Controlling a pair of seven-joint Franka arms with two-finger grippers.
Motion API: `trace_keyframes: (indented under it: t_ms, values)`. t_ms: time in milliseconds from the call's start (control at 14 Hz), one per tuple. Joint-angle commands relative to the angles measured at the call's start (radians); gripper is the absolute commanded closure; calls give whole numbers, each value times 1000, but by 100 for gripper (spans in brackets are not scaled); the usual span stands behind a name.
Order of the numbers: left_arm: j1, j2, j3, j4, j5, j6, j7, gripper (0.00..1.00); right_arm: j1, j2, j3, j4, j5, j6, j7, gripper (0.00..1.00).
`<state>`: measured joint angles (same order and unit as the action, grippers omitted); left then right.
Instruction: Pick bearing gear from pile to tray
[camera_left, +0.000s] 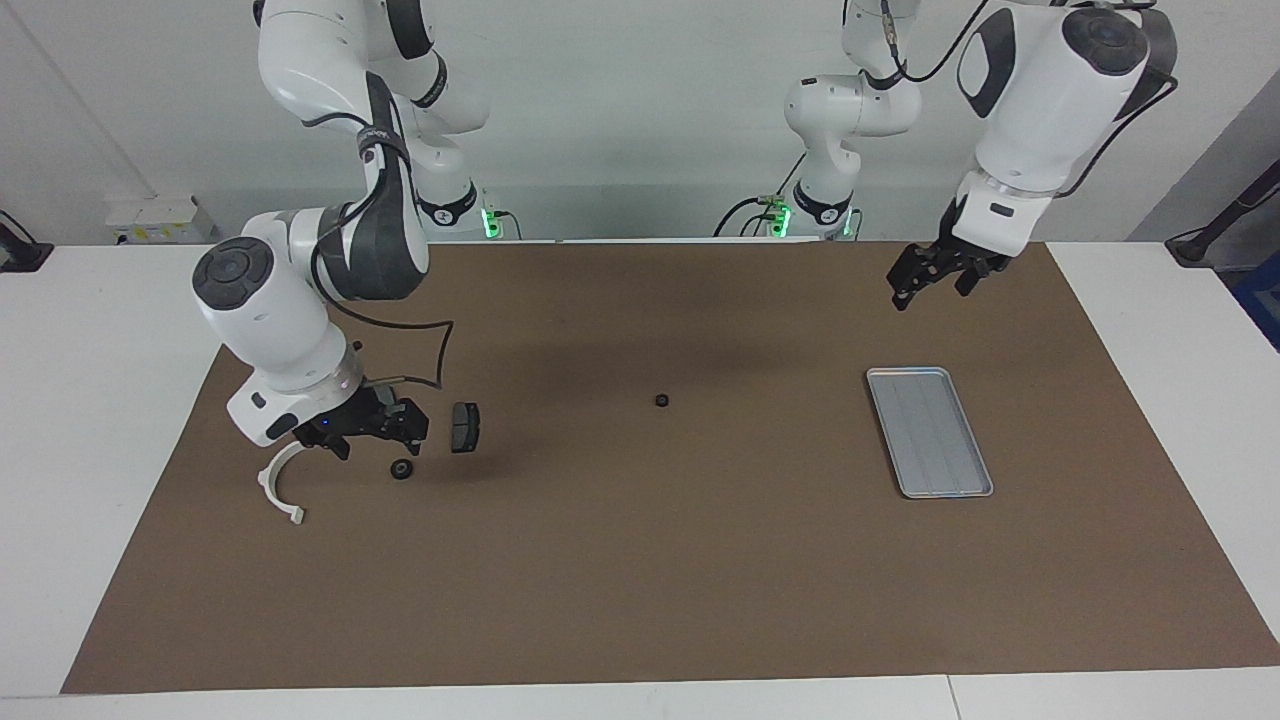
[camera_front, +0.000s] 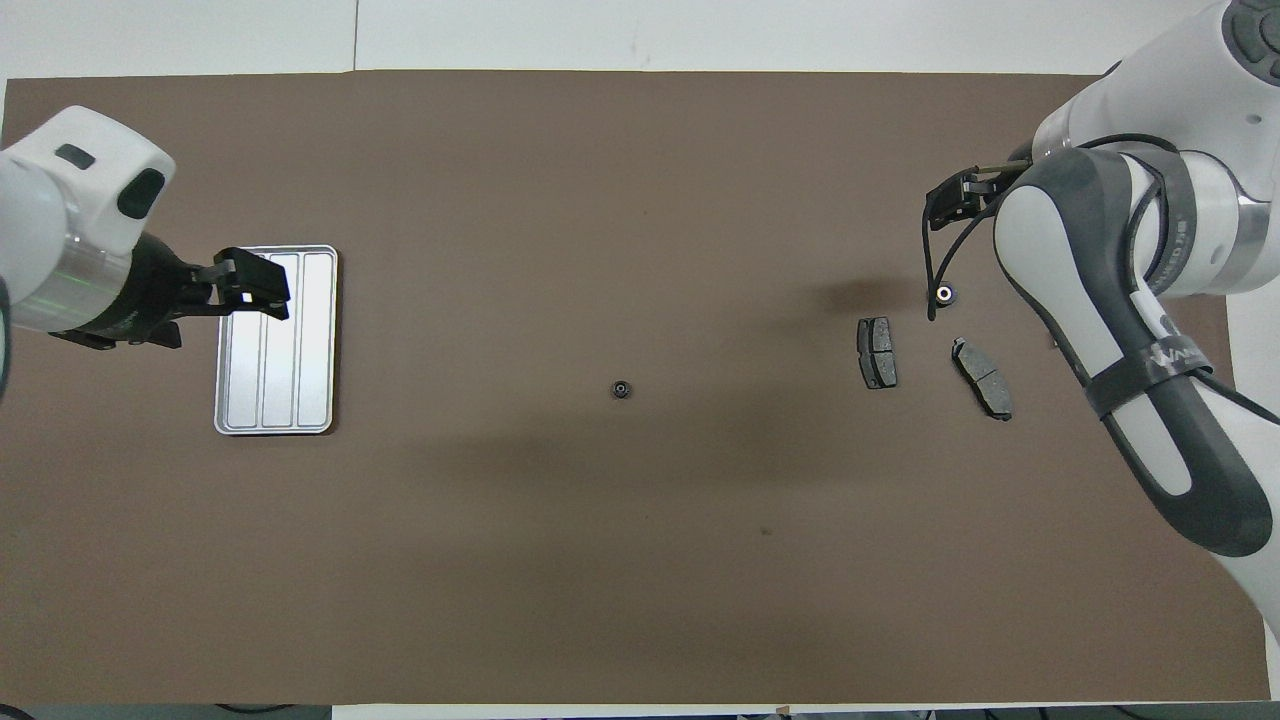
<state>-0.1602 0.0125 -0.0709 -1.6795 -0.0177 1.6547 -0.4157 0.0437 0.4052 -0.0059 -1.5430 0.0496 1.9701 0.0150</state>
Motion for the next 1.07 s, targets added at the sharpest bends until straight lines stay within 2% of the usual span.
trace_keyframes:
  t_ms: [0,215,358,573,716,1003]
  values:
    - [-103,58,11,-12,15,68,-116,0,-25,-17,18,-77,-19,67,-10,0]
    - [-201,138,11,-20,15,172,-266,0,-28,-16,18,-127,-20,114,-18,0]
    - [-232,153,10,-54,15,230,-316,0,-33,-19,17,-176,-23,153,-26,0]
    - [-334,298,16,-10,25,267,-412,0,-34,-23,17,-218,-46,181,-24,0]
    - [-381,349,13,-8,32,339,-500,0,-38,-17,17,-238,-51,188,-24,0]
    - [-407,388,10,-45,22,459,-592,0,-39,-16,17,-266,-66,217,-20,0]
